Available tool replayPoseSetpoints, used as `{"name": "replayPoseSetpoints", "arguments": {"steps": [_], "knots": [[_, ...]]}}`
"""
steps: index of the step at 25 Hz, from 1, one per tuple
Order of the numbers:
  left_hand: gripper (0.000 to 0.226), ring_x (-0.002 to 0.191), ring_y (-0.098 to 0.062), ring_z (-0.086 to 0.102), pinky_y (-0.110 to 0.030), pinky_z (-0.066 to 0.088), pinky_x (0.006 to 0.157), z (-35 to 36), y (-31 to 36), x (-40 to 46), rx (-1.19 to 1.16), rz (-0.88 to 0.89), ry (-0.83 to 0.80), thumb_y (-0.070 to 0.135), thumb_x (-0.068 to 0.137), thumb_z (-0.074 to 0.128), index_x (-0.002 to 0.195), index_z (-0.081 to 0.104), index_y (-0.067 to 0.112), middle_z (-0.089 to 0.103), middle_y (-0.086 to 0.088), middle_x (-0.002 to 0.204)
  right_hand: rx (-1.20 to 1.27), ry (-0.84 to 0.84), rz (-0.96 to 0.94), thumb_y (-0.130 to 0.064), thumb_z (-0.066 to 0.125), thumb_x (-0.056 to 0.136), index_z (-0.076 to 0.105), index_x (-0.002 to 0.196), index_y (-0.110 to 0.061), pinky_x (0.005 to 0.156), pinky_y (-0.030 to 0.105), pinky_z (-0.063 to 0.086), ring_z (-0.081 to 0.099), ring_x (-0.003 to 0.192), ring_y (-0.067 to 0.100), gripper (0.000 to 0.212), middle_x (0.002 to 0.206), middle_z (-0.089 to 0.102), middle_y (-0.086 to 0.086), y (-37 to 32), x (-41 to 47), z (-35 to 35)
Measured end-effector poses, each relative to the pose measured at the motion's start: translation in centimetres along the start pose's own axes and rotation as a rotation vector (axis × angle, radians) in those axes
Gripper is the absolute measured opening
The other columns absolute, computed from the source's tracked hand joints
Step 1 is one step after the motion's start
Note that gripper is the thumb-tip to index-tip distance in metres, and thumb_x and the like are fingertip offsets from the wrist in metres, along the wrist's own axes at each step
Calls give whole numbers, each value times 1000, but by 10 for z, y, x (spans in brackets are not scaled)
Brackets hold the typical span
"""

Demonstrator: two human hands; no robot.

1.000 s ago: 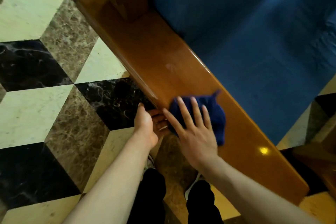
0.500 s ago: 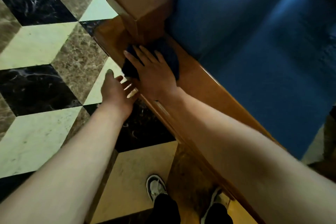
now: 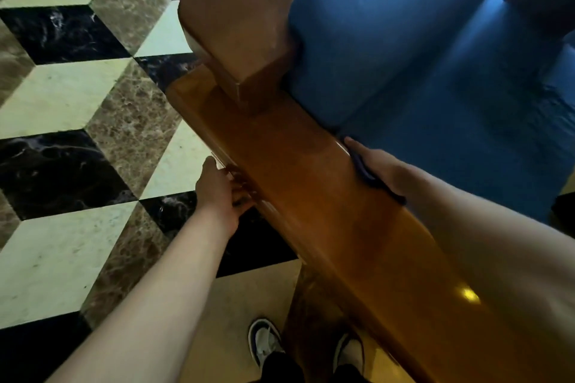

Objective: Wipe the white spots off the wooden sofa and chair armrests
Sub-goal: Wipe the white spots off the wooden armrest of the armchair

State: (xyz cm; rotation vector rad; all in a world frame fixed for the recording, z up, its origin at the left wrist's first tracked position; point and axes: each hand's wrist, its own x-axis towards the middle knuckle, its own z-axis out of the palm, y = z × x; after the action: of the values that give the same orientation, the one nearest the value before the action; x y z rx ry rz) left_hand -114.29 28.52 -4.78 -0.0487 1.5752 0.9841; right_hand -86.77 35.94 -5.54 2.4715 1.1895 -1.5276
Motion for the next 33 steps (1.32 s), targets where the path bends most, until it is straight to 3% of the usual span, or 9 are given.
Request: {"name": "replayPoseSetpoints", "arguments": {"steps": [3, 5, 7, 11, 18, 21, 23, 28, 33], "knots": [[50, 92, -31, 69, -44, 57, 79, 2, 3, 12, -7, -38, 37, 55, 102, 31, 98, 63, 17, 72, -14, 99, -156, 51, -166, -94, 36, 78, 71, 112, -32, 73, 38, 57, 71, 75, 13, 79, 105, 76, 2, 37, -21, -4], [49, 94, -30, 68, -41, 56, 76, 9, -1, 18, -13, -32, 75, 52, 102, 29, 103, 62, 16, 72, -12, 103, -454, 175, -501, -92, 24, 84, 35, 148, -58, 96, 41, 54, 63, 116, 7, 73, 150, 53, -9, 67, -36, 13], [51, 96, -28, 66, -40, 55, 77, 18, -3, 19, -17, -51, 127, 50, 102, 26, 112, 61, 14, 69, -10, 105, -764, 303, -756, -79, 19, 96, 4, 160, -53, 126, 45, 19, 14, 159, 21, 71, 174, 8, -8, 87, -48, 36], [62, 98, -30, 69, -37, 55, 71, 23, 1, 30, -15, -44, 149, 55, 102, 21, 118, 63, 11, 72, -11, 107, -916, 277, -1114, -71, 21, 102, 13, 165, -31, 128, 56, 11, -6, 160, 33, 75, 174, 6, 4, 13, -34, 82], [82, 70, -28, 74, -36, 55, 71, -1, 42, 55, -162, -90, 69, 69, 100, 24, 115, 70, 2, 77, -13, 79, -1004, 325, -1206, -56, 36, 102, 12, 164, -21, 128, 54, 7, -1, 159, 39, 75, 174, 8, 11, -36, -46, 154], [85, 103, -29, 75, -40, 54, 98, -15, 69, 72, -199, -110, -32, 71, 99, 20, 123, 70, 6, 78, -17, 112, -1087, 206, -1397, -33, 32, 98, 22, 163, -16, 129, 56, 8, 0, 159, 42, 68, 174, 7, 11, -87, -35, 179], [84, 120, -34, 66, -43, 50, 104, -27, 89, 88, -201, -143, -72, 72, 98, 21, 135, 64, 11, 71, -17, 129, -1003, 284, -1312, -26, 30, 98, 33, 160, -17, 128, 56, 14, 10, 158, 42, 63, 172, 16, 11, -141, -28, 203], [77, 81, -33, 71, -46, 60, 77, -49, 146, 123, -53, -179, -113, 71, 98, 25, 104, 67, 6, 78, -16, 83, -732, 417, -797, -37, 47, 101, 64, 121, -16, 111, 48, 35, 61, 122, 37, 34, 123, 71, 14, -289, 5, 243], [71, 95, -36, 71, -51, 58, 82, -75, 226, 117, 43, -127, -117, 67, 100, 24, 105, 64, 8, 72, -21, 111, 3, 217, -366, -44, 45, 105, 56, 119, -15, 89, 43, 49, 66, 102, 36, 34, 108, 69, 11, -393, -6, 230]]}}
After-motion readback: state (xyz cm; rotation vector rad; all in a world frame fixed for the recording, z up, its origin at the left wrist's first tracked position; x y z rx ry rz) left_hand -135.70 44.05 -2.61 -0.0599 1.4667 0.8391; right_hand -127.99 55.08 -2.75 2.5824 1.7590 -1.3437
